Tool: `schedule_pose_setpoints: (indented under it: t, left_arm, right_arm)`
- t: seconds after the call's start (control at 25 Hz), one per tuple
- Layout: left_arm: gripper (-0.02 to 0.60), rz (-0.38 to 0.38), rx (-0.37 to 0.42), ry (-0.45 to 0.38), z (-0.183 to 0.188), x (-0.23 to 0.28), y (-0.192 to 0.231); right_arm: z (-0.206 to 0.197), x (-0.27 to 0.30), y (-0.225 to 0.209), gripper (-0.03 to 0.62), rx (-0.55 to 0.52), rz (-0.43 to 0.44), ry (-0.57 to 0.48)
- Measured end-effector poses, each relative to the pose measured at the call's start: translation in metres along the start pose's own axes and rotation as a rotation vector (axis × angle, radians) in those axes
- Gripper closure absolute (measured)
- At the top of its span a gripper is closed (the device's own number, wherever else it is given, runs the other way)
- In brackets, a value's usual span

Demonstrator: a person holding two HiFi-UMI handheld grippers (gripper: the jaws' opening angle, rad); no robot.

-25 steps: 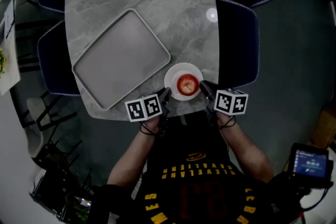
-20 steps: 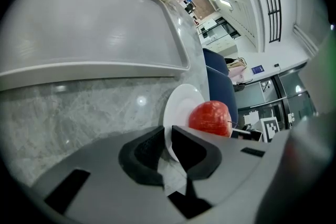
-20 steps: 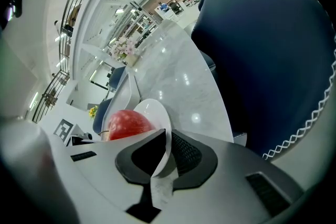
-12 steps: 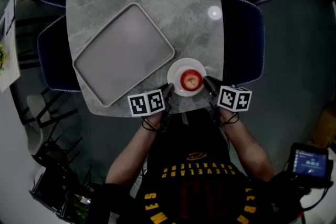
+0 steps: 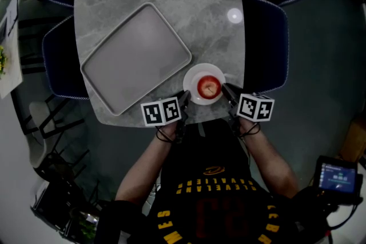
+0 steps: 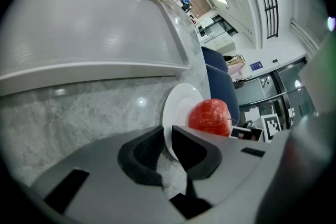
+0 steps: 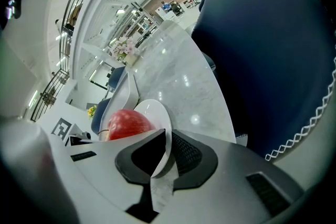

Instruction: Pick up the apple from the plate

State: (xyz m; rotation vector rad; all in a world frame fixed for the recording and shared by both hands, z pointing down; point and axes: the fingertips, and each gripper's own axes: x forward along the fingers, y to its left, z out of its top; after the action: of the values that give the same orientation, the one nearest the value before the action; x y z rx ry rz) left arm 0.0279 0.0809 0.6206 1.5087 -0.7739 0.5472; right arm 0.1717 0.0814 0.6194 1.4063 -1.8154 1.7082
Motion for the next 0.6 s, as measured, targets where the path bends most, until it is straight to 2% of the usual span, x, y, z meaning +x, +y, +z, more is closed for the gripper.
schedule_pose_setpoints:
  t: [0.44,0.6]
  left_arm:
    - [0.537,0.013,-0.002,-0.038,0.002,-0.007,0.004]
    - [0.537,0.015,-0.007,-0.056,0.001,-0.011,0.006]
  right_arm:
    - [-0.001,0.001,-0.004,0.549,-0.028,-0.016,-0.001]
    - [0.008,-0.005,-0.005,0.549,-0.057,-0.039,-0.04]
